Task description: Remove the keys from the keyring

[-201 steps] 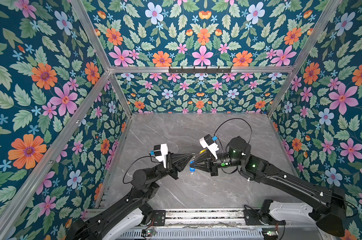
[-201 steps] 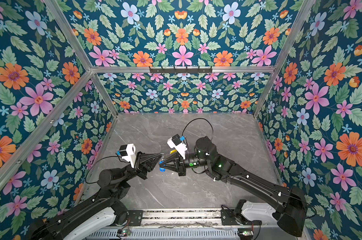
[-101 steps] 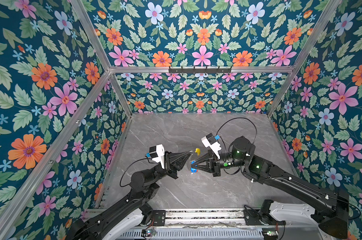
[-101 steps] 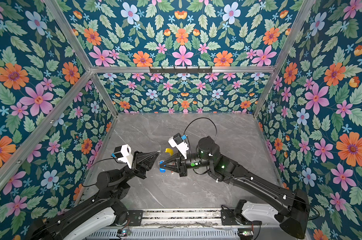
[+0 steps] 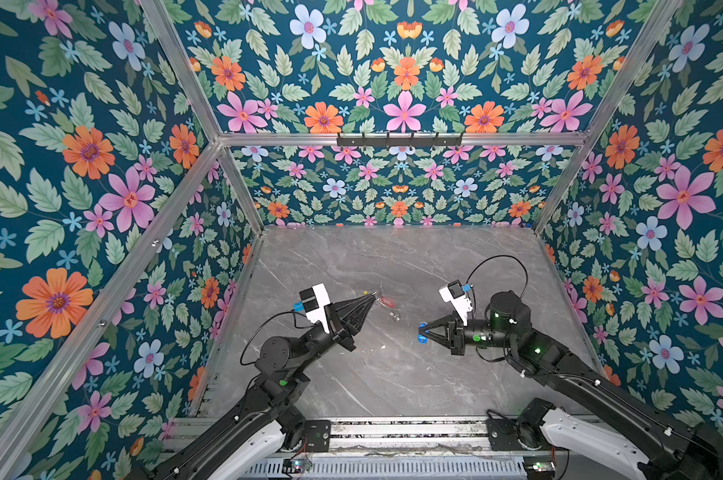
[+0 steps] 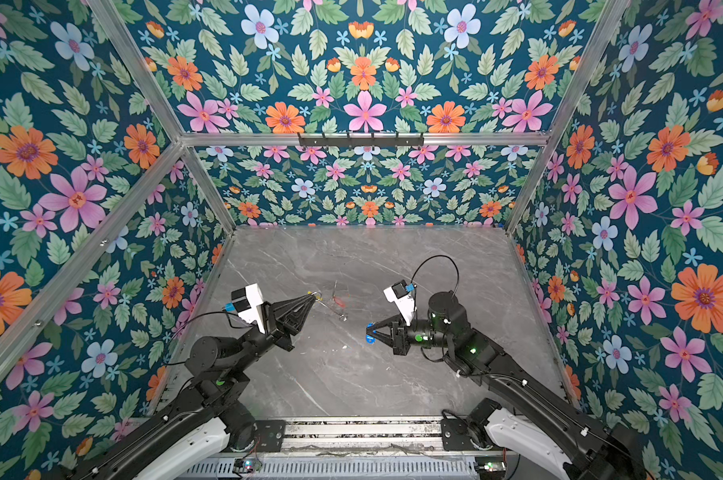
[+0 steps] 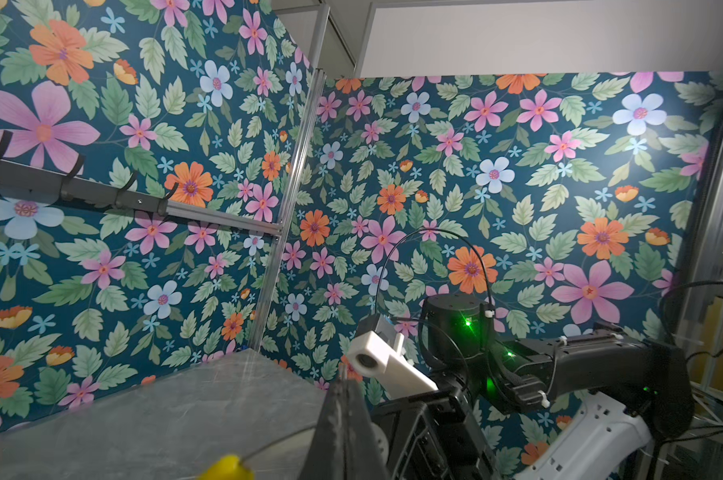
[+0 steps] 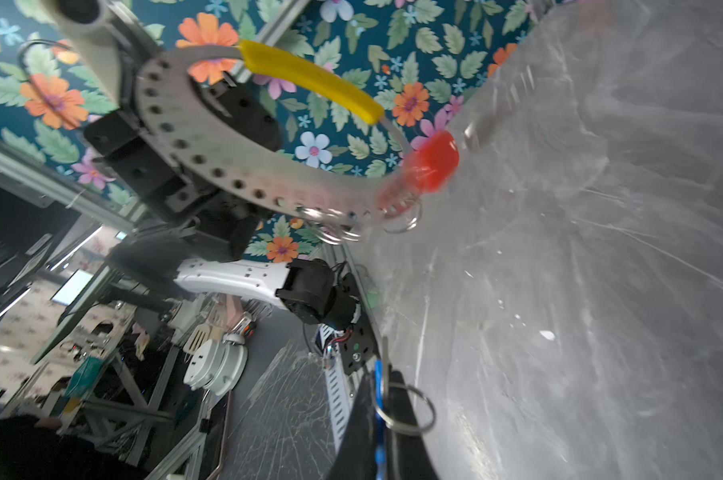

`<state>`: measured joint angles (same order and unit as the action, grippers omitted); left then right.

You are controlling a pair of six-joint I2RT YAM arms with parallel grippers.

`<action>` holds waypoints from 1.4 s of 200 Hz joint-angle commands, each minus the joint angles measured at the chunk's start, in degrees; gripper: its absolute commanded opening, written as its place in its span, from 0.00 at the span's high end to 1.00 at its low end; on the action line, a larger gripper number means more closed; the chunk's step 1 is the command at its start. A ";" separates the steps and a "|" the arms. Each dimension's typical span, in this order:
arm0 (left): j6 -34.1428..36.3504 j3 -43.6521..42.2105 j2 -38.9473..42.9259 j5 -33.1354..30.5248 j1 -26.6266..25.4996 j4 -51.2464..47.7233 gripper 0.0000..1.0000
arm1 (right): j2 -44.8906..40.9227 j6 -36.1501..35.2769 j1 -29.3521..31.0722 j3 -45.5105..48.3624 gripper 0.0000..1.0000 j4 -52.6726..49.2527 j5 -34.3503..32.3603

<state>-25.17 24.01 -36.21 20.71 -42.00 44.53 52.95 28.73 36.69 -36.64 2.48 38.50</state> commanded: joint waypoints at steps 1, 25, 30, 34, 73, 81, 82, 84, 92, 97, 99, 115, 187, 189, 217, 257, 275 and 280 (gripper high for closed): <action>1.02 -0.37 0.67 -0.87 -0.01 -1.91 1.00 | 3.64 2.20 -2.35 3.12 1.00 -1.09 -5.03; 0.48 -1.06 1.05 -0.50 -0.04 -1.91 1.00 | 9.56 2.93 -2.66 5.91 1.00 0.27 -9.92; 0.39 -1.23 1.09 -0.58 -0.01 -1.85 1.00 | 10.50 2.77 -2.68 6.18 1.00 0.38 -10.90; 0.26 -1.36 1.06 -0.58 -0.02 -1.82 1.00 | 11.60 2.65 -2.70 6.41 1.00 0.64 -11.36; -0.47 -1.77 0.62 -0.23 -0.05 -1.47 1.00 | 21.18 2.56 -2.77 6.75 1.00 0.85 -14.15; -0.63 -1.90 0.42 -0.15 0.00 -1.38 1.00 | 22.61 2.69 -2.76 7.00 1.00 1.37 -14.28; -0.65 -1.92 0.38 -0.14 -0.01 -1.34 1.00 | 22.80 2.75 -2.76 7.01 0.99 1.42 -14.30; -0.67 -1.90 0.36 -0.14 -0.01 -1.35 1.00 | 23.01 2.80 -2.76 7.02 0.99 1.46 -14.43; -0.80 -1.99 0.24 -0.14 -0.03 -1.13 1.00 | 24.16 2.91 -2.78 7.02 0.97 1.65 -14.97; -0.85 -2.03 0.13 -0.14 -0.02 -1.09 1.00 | 24.70 2.99 -2.76 6.94 0.96 1.62 -15.32; -0.89 -2.04 0.16 -0.08 -0.08 -1.04 1.00 | 24.98 3.04 -2.76 6.94 0.95 1.53 -15.52; -1.02 -2.06 -0.23 -0.06 -0.04 -0.89 1.00 | 25.92 3.48 -2.75 6.76 0.87 0.95 -16.90; -1.20 -1.77 -0.71 -0.32 -0.01 -1.16 1.00 | 16.35 4.31 -2.76 4.58 0.35 -6.83 -23.99; -1.20 -1.77 -0.71 -0.32 -0.04 -1.24 1.00 | 15.92 4.36 -2.81 4.46 0.35 -7.17 -24.17; -1.20 -1.60 -0.71 -0.27 0.00 -1.55 1.00 | 10.38 4.43 -2.78 2.11 0.33 -11.15 -25.49; -1.02 -0.72 -0.77 -0.41 -0.09 -3.16 1.00 | 0.61 0.55 -2.77 -1.94 0.33 -10.03 -18.31; -1.02 -0.52 -0.75 -0.54 -0.01 -3.46 1.00 | -2.37 -0.07 -2.63 -4.58 0.33 -8.54 -13.32; -1.02 -0.41 -0.94 -0.75 -0.02 -3.54 1.00 | -2.83 -0.24 -2.42 -5.37 0.33 -7.92 -11.80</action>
<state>-25.82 22.83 -36.95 20.29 -42.02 40.14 52.34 30.76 33.89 -39.46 -8.12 19.18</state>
